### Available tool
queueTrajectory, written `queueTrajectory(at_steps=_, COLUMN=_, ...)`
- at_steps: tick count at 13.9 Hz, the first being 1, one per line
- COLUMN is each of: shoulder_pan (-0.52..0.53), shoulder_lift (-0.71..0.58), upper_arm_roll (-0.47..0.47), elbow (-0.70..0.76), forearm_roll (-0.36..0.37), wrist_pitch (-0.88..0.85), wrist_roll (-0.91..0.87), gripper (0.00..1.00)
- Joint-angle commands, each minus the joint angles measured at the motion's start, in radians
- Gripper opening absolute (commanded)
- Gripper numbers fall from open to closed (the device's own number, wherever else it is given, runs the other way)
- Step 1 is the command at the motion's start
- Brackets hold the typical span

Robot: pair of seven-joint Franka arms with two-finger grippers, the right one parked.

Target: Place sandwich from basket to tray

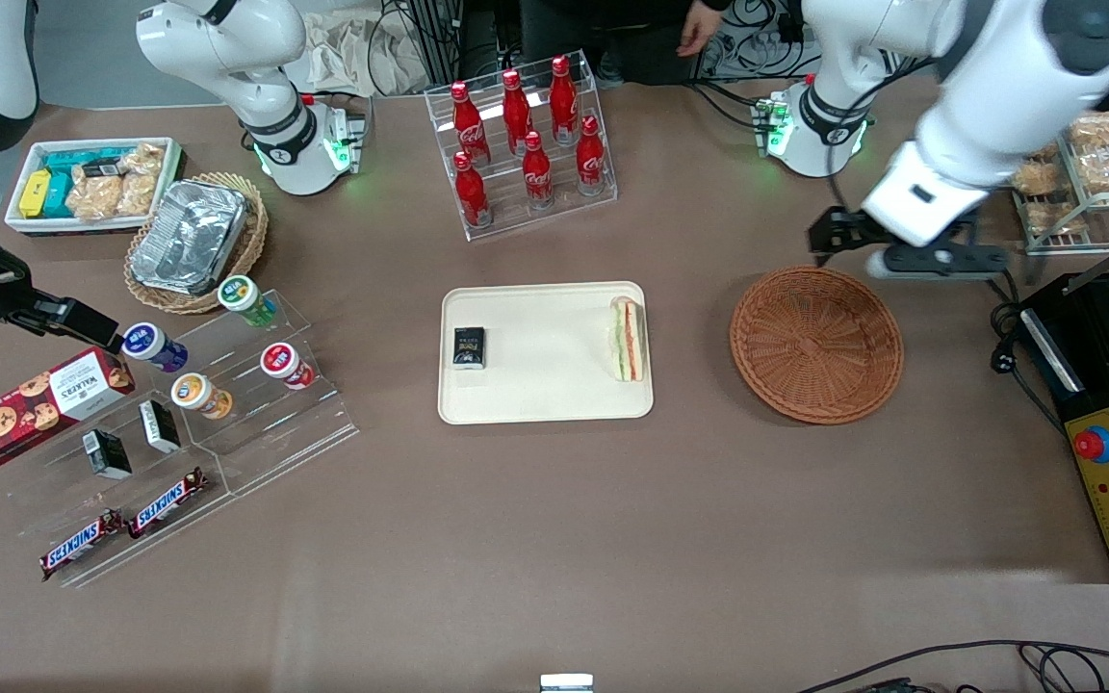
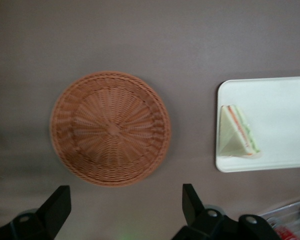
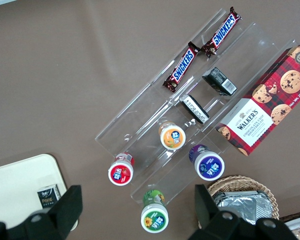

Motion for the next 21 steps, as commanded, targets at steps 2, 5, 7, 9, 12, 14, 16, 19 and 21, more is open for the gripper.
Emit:
queueTrajectory(at_steps=2, shoulder_pan=-0.008, shoulder_lift=-0.023, upper_arm_roll=0.092, elbow=0.014, forearm_roll=-0.009, wrist_pitch=-0.046, wrist_roll=0.151, gripper=0.99)
queueTrajectory(at_steps=5, shoulder_pan=-0.008, shoulder_lift=-0.026, upper_arm_roll=0.098, elbow=0.031, forearm_roll=-0.005, wrist_pitch=-0.046, wrist_roll=0.151, gripper=0.99)
queueTrajectory(at_steps=7, shoulder_pan=-0.008, shoulder_lift=-0.029, upper_arm_roll=0.1, elbow=0.041, forearm_roll=0.001, wrist_pitch=-0.046, wrist_roll=0.151, gripper=0.99)
queueTrajectory(at_steps=9, shoulder_pan=-0.008, shoulder_lift=-0.029, upper_arm_roll=0.1, elbow=0.042, forearm_roll=0.004, wrist_pitch=-0.047, wrist_roll=0.136, gripper=0.99)
queueTrajectory(at_steps=12, shoulder_pan=-0.004, shoulder_lift=-0.031, upper_arm_roll=0.095, elbow=0.038, forearm_roll=0.002, wrist_pitch=-0.049, wrist_roll=0.133, gripper=0.99)
queueTrajectory(at_steps=14, shoulder_pan=-0.003, shoulder_lift=-0.043, upper_arm_roll=0.092, elbow=0.028, forearm_roll=0.002, wrist_pitch=-0.049, wrist_roll=0.133, gripper=0.99)
queueTrajectory(at_steps=16, shoulder_pan=0.002, shoulder_lift=-0.042, upper_arm_roll=0.092, elbow=0.031, forearm_roll=0.001, wrist_pitch=-0.047, wrist_roll=0.131, gripper=0.99)
queueTrajectory(at_steps=19, shoulder_pan=0.179, shoulder_lift=-0.045, upper_arm_roll=-0.073, elbow=0.036, forearm_roll=0.01, wrist_pitch=-0.047, wrist_roll=0.134, gripper=0.99)
queueTrajectory(at_steps=21, shoulder_pan=0.23, shoulder_lift=-0.049, upper_arm_roll=-0.112, elbow=0.037, forearm_roll=0.007, wrist_pitch=-0.047, wrist_roll=0.14, gripper=0.99)
